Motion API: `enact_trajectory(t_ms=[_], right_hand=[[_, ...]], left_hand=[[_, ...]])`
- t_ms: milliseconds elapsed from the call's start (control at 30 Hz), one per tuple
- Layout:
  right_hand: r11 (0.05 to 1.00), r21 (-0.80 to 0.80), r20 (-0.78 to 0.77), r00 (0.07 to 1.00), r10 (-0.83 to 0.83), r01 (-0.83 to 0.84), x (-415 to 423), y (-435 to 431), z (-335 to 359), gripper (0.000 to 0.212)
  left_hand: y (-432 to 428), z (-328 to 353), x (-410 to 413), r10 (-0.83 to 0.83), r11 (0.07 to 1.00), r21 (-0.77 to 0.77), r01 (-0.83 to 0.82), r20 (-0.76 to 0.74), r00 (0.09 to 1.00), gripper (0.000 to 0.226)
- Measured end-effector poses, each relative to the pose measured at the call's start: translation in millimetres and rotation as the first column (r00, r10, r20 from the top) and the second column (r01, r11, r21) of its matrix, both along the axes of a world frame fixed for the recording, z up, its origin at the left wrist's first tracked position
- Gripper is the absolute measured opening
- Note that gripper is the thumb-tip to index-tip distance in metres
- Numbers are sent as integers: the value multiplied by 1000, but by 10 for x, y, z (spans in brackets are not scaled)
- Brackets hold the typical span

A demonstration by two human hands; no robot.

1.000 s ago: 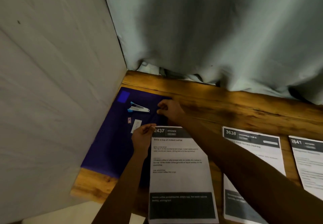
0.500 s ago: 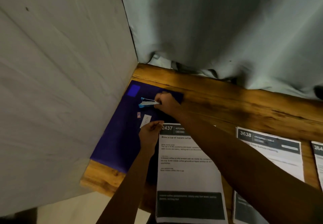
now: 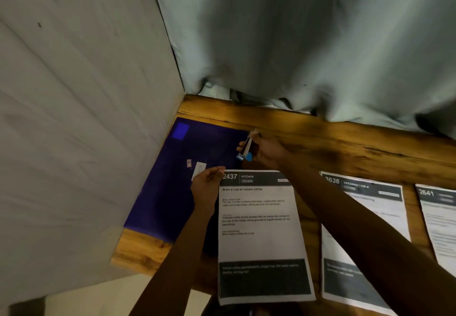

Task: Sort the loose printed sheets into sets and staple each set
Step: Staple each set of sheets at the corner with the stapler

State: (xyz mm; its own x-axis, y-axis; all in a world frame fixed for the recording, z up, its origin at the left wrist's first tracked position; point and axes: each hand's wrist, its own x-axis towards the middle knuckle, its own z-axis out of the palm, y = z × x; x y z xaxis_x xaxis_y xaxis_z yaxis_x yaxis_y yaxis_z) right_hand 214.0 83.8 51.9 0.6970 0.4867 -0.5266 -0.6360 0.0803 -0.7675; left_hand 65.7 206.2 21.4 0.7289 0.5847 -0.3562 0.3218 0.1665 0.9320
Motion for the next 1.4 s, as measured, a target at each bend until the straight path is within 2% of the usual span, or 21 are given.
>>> enact_trajectory(t_ms=[133,300,567,767,933,1100,1233,1400], right_hand=[[998,-59,43,999,24,-22,-84,84,40,23],[980,-163,183,973,144,-115,-187,141,36,33],[963,-234,260,946,192,-131,-295,144,28,32],[946,-287,312,919,241,-150,-329,160,38,27],[947,-284,321,915,243,-152,-332,156,46,23],[959,-251,308,929,204,-127,-350,138,64,23],[972,-211,262,952,157,-102,-373,117,45,21],[975,-214,253,960,123,-68,-415,123,-14,10]], left_hand=[[-36,52,20,-16,999,52,14,31,999,8],[-83,75,45,-25,988,153,20,25,999,7],[-150,161,67,-1,978,210,0,3,1000,15],[-149,168,106,-15,983,180,21,-33,999,11],[-148,251,86,-35,984,176,40,-31,999,21],[-157,270,43,-53,990,128,54,-9,999,5],[-180,242,18,-129,973,186,133,-37,991,34],[-214,196,35,-115,974,194,121,-43,992,42]])
